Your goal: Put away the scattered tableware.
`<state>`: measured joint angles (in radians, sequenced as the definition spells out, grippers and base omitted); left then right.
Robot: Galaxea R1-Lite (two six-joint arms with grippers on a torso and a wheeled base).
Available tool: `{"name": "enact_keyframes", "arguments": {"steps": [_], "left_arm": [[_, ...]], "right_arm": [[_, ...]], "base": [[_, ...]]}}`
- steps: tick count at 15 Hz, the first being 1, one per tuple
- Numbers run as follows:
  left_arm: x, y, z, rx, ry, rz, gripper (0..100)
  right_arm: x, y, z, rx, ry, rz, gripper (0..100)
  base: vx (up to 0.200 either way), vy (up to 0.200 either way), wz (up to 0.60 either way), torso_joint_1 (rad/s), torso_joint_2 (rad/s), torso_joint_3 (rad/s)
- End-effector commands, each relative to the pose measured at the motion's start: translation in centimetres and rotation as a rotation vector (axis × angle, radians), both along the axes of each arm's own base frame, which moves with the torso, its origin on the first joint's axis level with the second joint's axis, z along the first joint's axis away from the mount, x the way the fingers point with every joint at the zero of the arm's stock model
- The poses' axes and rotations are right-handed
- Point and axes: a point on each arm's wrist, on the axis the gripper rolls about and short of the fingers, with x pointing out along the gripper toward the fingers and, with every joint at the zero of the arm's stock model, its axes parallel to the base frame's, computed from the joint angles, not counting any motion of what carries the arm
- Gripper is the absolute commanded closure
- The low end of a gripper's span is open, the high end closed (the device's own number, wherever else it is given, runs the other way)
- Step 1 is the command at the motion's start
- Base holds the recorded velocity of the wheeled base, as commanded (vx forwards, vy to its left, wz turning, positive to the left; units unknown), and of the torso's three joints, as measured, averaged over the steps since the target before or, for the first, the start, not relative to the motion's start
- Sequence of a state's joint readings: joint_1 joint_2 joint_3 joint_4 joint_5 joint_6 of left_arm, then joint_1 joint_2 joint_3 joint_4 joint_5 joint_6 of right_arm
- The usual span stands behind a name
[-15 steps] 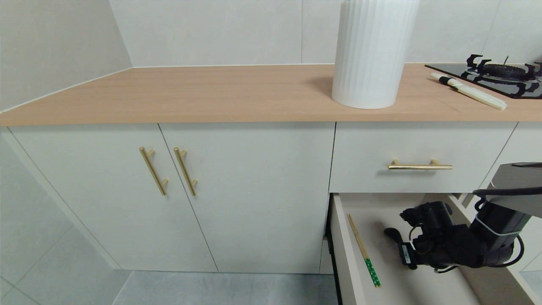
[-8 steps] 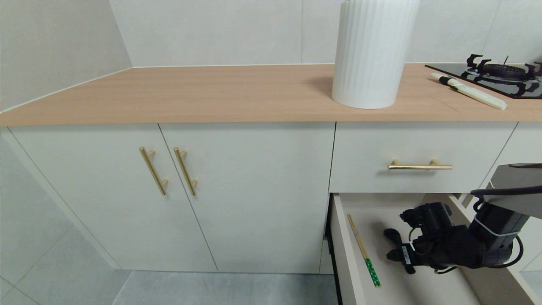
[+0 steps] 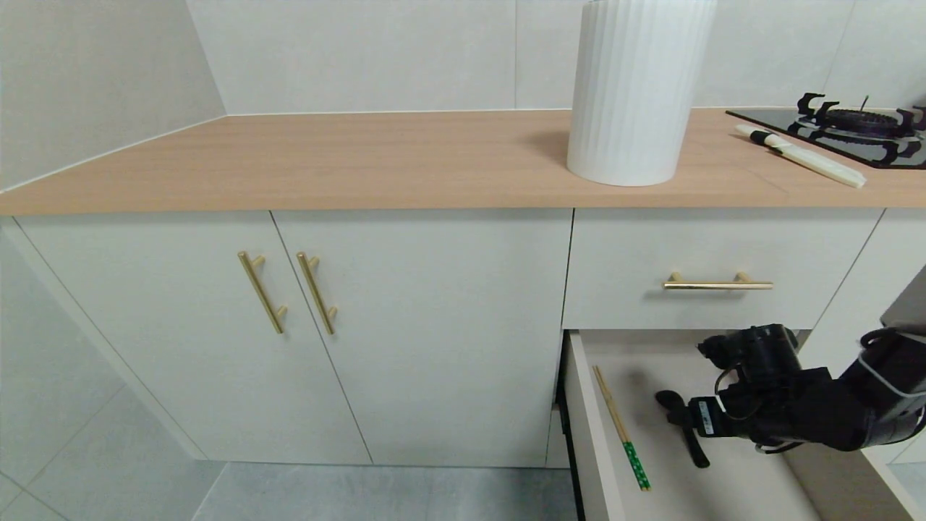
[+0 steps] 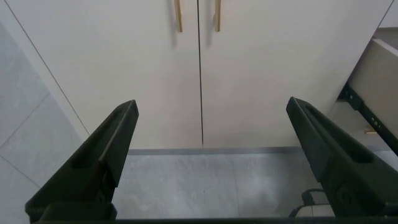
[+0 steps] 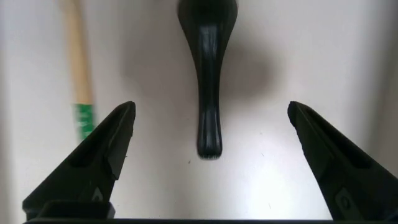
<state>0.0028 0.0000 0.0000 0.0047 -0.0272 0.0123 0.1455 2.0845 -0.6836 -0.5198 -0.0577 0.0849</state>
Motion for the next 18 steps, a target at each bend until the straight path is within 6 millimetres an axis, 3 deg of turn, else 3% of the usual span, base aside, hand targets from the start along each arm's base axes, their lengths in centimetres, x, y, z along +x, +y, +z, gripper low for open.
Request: {"name": "enact_keyframes", "arguments": {"steps": [1, 2, 3, 4, 7, 10, 18], "left_arm": [[0.0, 0.0, 0.0, -0.002, 0.000, 0.000, 0], [0.0, 0.0, 0.0, -0.002, 0.000, 0.000, 0], [0.0, 0.0, 0.0, -0.003, 0.000, 0.000, 0], [0.0, 0.0, 0.0, -0.003, 0.000, 0.000, 0], [0.0, 0.0, 0.0, -0.003, 0.000, 0.000, 0], [0.0, 0.0, 0.0, -0.003, 0.000, 0.000, 0], [0.0, 0.0, 0.0, -0.003, 0.000, 0.000, 0]], "right_arm": [[-1.7, 0.2, 4.9, 0.019, -0.082, 0.018, 0], [-1.7, 0.2, 4.9, 0.019, -0.082, 0.018, 0], [-3.4, 0.7, 7.8, 0.023, -0.090, 0.048, 0], [-4.5, 1.1, 9.2, 0.025, -0.091, 0.068, 0], [-6.7, 1.7, 12.2, 0.031, -0.103, 0.109, 0], [-7.6, 1.8, 12.9, 0.028, -0.095, 0.121, 0], [-9.3, 2.1, 13.8, 0.014, -0.035, 0.159, 0]], "base": [[0.000, 0.000, 0.00, 0.000, 0.00, 0.000], [0.000, 0.000, 0.00, 0.000, 0.00, 0.000], [0.000, 0.000, 0.00, 0.000, 0.00, 0.000], [0.000, 0.000, 0.00, 0.000, 0.00, 0.000], [0.000, 0.000, 0.00, 0.000, 0.00, 0.000], [0.000, 0.000, 0.00, 0.000, 0.00, 0.000], [-0.200, 0.000, 0.00, 0.005, 0.00, 0.002]]}}
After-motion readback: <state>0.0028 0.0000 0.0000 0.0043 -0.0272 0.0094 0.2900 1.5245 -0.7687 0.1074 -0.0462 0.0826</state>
